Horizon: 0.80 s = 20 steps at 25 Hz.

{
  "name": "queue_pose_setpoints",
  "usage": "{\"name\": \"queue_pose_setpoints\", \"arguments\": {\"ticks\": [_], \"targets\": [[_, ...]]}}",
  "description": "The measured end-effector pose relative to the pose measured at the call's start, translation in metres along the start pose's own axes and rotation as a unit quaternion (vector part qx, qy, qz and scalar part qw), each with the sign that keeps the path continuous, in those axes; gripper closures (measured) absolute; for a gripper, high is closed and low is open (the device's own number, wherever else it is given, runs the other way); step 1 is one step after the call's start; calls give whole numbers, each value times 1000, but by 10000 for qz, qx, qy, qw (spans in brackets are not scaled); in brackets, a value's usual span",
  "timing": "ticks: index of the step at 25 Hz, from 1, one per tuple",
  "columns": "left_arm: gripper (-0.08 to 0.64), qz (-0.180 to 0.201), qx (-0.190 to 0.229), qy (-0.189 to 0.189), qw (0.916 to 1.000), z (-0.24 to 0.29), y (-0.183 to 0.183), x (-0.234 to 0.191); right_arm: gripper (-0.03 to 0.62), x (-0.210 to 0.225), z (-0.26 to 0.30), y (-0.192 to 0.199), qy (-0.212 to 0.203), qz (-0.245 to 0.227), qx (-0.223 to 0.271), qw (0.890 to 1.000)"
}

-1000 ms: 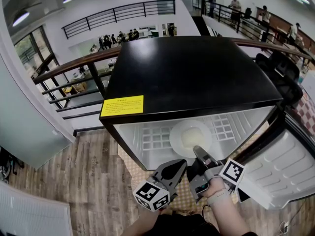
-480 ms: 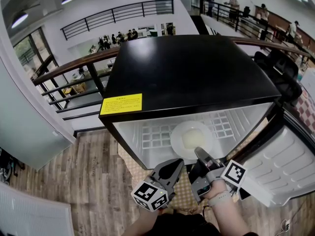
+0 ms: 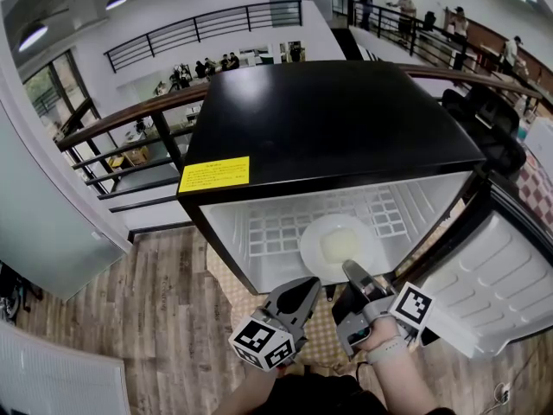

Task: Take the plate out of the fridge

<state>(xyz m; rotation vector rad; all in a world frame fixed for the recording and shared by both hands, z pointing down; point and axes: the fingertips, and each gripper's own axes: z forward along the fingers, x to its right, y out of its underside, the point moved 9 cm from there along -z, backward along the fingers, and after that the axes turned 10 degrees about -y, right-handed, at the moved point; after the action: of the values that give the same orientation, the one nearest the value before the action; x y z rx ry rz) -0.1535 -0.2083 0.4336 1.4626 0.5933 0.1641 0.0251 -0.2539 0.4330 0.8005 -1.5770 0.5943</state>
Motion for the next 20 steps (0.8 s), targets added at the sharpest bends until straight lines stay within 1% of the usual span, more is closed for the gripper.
{"name": "queue_pose_setpoints", "arguments": {"ticks": [5, 17, 20], "targets": [[551, 44, 14, 51, 10000, -5, 0, 5, 532, -2, -7, 3, -38, -52, -22, 10000], [551, 131, 0, 13, 9999, -15, 1, 14, 532, -5, -25, 8, -63, -153, -55, 9998], [551, 131, 25, -56, 9999, -18, 2, 14, 532, -5, -29, 9, -78, -156, -40, 9998]]}}
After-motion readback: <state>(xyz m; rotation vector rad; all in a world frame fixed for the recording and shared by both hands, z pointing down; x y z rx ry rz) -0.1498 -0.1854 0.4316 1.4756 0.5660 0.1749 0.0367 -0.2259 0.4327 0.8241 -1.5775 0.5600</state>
